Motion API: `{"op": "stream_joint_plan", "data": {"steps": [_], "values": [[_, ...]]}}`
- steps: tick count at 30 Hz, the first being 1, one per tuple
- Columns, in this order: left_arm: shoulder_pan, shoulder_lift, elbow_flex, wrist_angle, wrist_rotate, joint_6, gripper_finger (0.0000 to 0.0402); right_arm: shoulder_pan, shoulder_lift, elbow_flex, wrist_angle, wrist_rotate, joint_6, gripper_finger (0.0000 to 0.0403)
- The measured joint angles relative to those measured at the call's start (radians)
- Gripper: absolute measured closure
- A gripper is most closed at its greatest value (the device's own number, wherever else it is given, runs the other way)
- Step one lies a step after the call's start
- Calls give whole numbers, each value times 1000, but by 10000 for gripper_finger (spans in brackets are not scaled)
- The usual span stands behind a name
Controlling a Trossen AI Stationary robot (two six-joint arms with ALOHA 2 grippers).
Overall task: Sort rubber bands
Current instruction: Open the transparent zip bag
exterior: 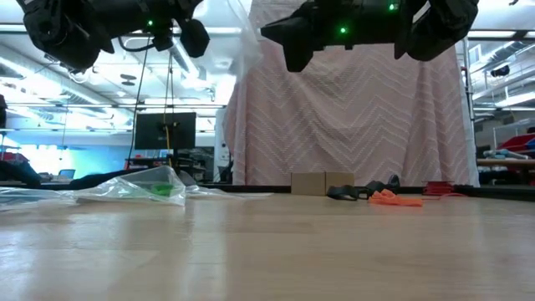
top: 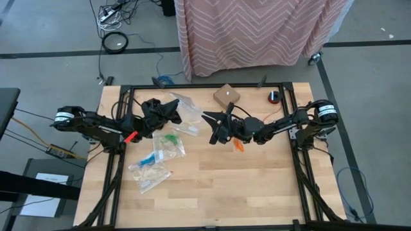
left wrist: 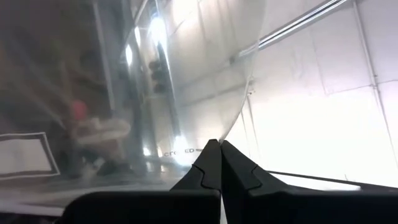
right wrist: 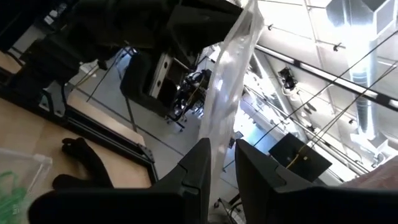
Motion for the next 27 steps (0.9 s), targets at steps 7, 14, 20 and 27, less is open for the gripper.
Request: {"op": "stream_joint_plan", "data": {"steps": [7, 14, 20, 27], "values": [[0, 2, 24, -1, 7, 2, 400, -12, 0, 0, -45, -1, 40, 333], [0, 1, 101, -1, 70, 30, 400, -30, 0, 0, -98, -13, 64, 311], [-1, -2, 152, -1, 119, 56, 400, -58, 0, 0, -55, -22, 63, 295], [-10, -2, 156, -1, 118, 77, 400, -104, 0, 0, 26, -101, 67, 295]]}}
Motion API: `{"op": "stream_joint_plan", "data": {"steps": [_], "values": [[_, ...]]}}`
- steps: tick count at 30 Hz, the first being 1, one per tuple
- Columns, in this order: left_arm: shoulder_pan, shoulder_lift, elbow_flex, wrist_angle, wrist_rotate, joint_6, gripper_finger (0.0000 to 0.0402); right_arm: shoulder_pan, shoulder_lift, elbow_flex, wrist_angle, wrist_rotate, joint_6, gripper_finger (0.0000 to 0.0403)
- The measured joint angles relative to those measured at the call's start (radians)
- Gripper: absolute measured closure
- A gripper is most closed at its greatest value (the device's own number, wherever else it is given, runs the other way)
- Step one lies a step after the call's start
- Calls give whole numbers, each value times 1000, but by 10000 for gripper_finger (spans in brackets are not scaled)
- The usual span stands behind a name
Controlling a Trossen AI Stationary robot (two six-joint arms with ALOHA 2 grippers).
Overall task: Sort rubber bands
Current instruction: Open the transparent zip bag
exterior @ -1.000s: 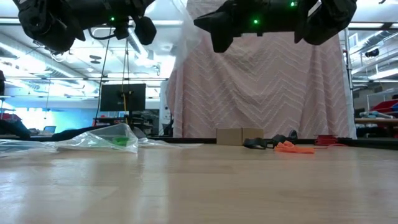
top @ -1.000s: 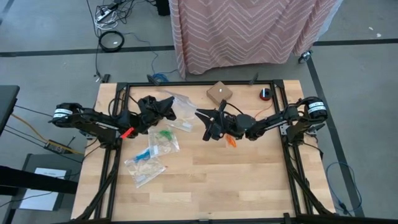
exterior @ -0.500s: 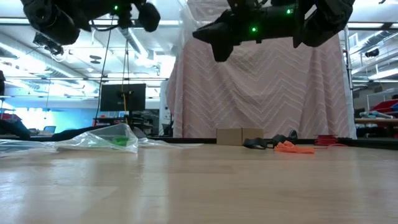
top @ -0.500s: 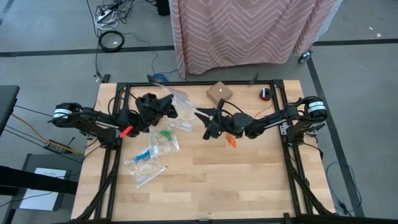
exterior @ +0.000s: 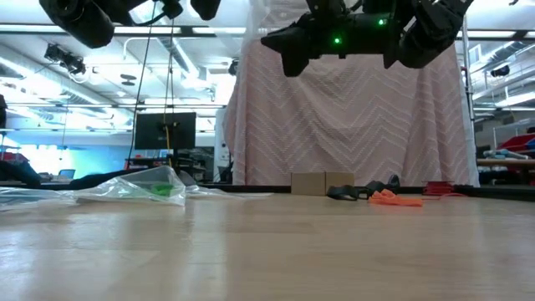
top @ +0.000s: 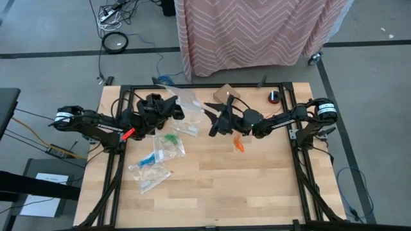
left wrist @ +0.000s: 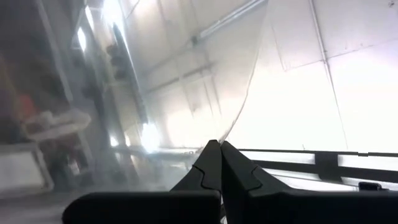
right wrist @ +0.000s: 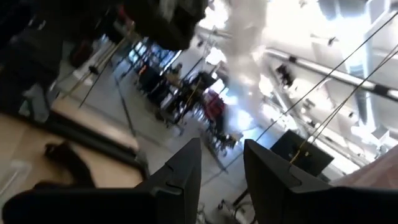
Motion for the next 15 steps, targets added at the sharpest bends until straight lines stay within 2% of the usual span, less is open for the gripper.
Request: {"op": "stream_joint_plan", "data": {"steps": [9, 15], "values": [[1, 0, 0, 0, -3, 0, 400, -23, 0, 0, 110, -136, -49, 294], [1, 0, 0, -1, -4, 2, 400, -22, 0, 0, 127, -160, -50, 296]]}}
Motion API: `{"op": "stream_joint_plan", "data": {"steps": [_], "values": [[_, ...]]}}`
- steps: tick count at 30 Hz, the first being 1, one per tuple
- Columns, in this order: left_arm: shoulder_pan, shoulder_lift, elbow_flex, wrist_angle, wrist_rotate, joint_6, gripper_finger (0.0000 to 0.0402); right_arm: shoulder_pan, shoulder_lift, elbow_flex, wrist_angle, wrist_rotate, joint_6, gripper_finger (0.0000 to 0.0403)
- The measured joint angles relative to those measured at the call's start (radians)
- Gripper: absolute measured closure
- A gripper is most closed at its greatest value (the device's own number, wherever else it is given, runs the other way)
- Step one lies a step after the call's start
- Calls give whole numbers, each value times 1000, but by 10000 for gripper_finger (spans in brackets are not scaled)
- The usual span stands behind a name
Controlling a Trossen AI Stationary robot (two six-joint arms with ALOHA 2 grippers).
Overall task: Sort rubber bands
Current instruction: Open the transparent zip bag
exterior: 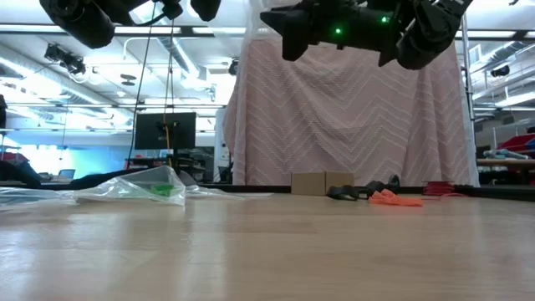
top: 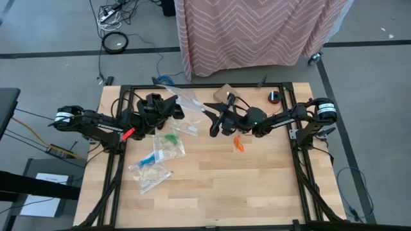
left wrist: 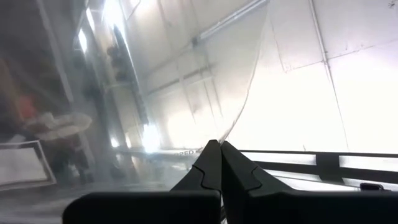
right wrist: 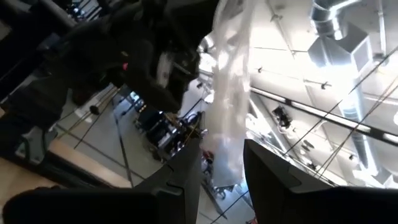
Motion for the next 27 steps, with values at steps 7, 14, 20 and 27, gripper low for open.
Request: {"op": "stream_joint_plan", "data": {"steps": [7, 14, 20, 27], "values": [[-6, 0, 0, 0, -7, 23, 400, -1, 0, 0, 51, -44, -8, 317], [-27, 0, 0, 0, -23, 27, 400, -3, 0, 0, 57, -47, -9, 348], [-39, 0, 0, 0, -23, 50, 398, -3, 0, 0, 102, -65, -48, 394], [-38, 0, -5, -15, -18, 99, 397, 21, 0, 0, 199, 5, -54, 399]]}}
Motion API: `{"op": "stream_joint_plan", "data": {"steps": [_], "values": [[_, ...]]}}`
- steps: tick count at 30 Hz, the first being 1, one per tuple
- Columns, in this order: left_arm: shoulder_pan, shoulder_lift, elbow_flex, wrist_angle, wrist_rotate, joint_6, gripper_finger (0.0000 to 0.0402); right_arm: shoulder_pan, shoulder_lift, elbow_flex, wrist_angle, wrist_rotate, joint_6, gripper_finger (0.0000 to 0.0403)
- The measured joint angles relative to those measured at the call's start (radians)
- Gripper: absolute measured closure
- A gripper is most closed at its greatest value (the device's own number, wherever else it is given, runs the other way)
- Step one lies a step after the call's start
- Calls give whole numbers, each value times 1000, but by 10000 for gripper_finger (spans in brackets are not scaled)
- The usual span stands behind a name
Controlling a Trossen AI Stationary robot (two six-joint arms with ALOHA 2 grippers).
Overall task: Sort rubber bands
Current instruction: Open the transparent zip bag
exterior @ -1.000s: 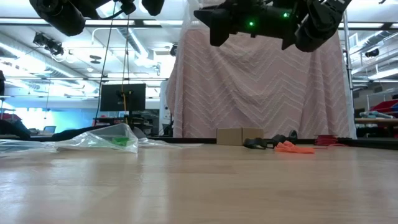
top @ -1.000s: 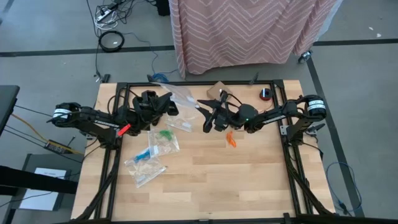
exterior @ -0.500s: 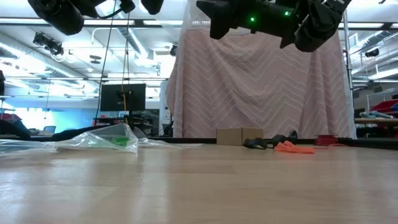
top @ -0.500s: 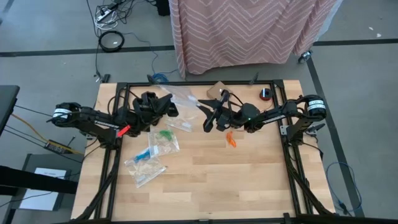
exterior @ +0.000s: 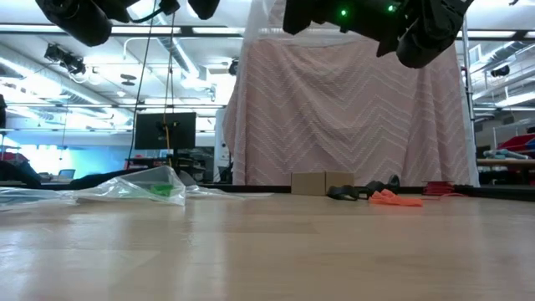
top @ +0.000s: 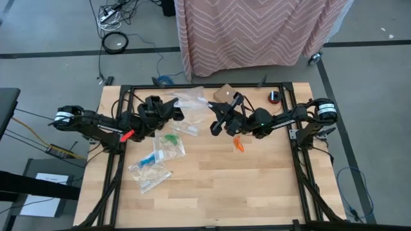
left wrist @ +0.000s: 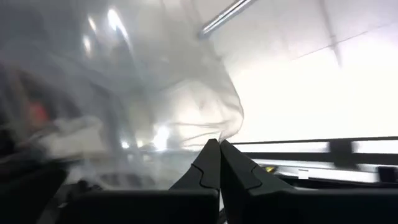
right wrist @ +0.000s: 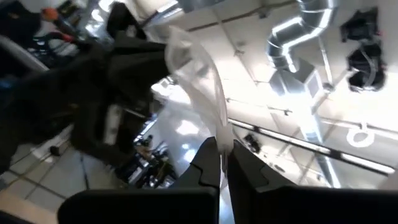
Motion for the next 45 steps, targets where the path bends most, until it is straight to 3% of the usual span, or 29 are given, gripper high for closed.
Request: {"op": "stream_joint_plan", "data": {"steps": [9, 15, 21, 29, 33, 40, 45], "values": [[46, 1, -103, -236, -52, -114, 400, 40, 0, 0, -54, 138, 27, 400], [54, 1, -210, -150, -123, -162, 399, 84, 0, 0, -199, 287, 61, 401], [54, 0, -263, -213, -120, -164, 399, 111, 0, 0, -368, 284, 252, 402], [35, 0, -301, -320, 2, -185, 399, 169, 0, 0, -543, 286, 479, 402], [18, 0, -312, -349, 63, -176, 399, 201, 0, 0, -630, 354, 584, 402], [5, 14, -312, -443, 36, -127, 398, 227, 0, 0, -619, 356, 633, 403], [5, 21, -311, -417, 23, -128, 398, 218, 0, 0, -621, 333, 682, 403]]}}
